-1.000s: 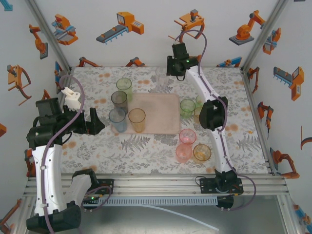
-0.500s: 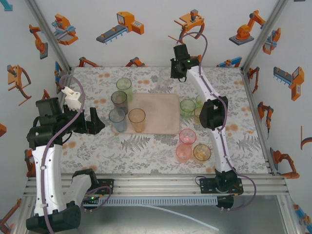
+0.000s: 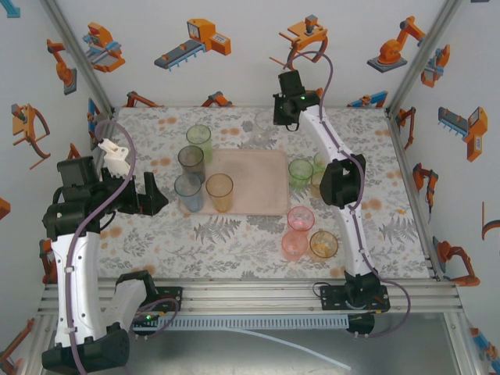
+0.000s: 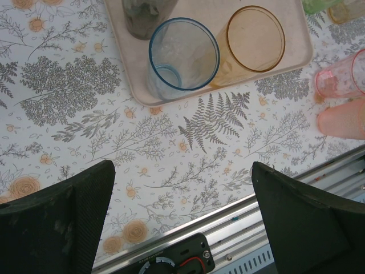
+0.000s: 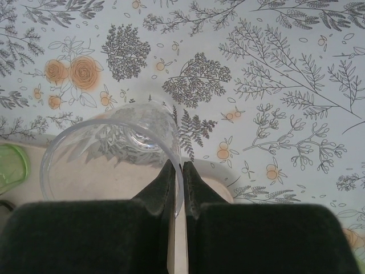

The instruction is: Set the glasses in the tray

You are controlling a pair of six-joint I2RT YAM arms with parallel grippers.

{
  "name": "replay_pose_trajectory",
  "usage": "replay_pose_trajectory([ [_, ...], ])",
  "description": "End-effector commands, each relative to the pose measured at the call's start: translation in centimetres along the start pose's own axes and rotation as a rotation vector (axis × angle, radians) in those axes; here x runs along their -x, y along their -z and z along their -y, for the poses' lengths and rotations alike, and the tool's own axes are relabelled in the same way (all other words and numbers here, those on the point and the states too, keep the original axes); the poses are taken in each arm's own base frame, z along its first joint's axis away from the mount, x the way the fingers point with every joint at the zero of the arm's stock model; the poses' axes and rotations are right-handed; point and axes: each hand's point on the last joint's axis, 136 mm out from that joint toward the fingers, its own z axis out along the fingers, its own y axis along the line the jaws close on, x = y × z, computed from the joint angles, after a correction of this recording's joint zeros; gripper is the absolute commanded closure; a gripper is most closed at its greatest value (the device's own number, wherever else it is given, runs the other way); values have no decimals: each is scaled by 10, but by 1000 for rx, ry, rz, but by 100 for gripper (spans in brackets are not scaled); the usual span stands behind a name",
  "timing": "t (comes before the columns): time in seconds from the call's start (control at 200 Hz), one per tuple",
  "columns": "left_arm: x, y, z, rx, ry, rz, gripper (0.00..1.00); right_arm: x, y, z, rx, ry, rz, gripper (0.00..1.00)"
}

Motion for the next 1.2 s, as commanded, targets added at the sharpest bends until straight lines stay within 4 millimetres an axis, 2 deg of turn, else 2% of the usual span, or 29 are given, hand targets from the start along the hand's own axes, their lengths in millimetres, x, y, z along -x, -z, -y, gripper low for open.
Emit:
replay_pose_trajectory([
  [0.0,7,4,4,-10,-14,23,3,18,14,-2,13,-14,46,98],
  [0.31,9,6,5,-7,-14,28,3,50,42,-7,33,-15,150,100],
  [0.491,8,5,4,-5,-12,28,3,65,58,-5,29,-17,194,100],
  [0.826,10,7,4,0,-14,35,3,76,85,-3,21,2,229,100],
  [1.197,9,8,5,0,-14,35,3,79,142,-9,41,40,239,100],
])
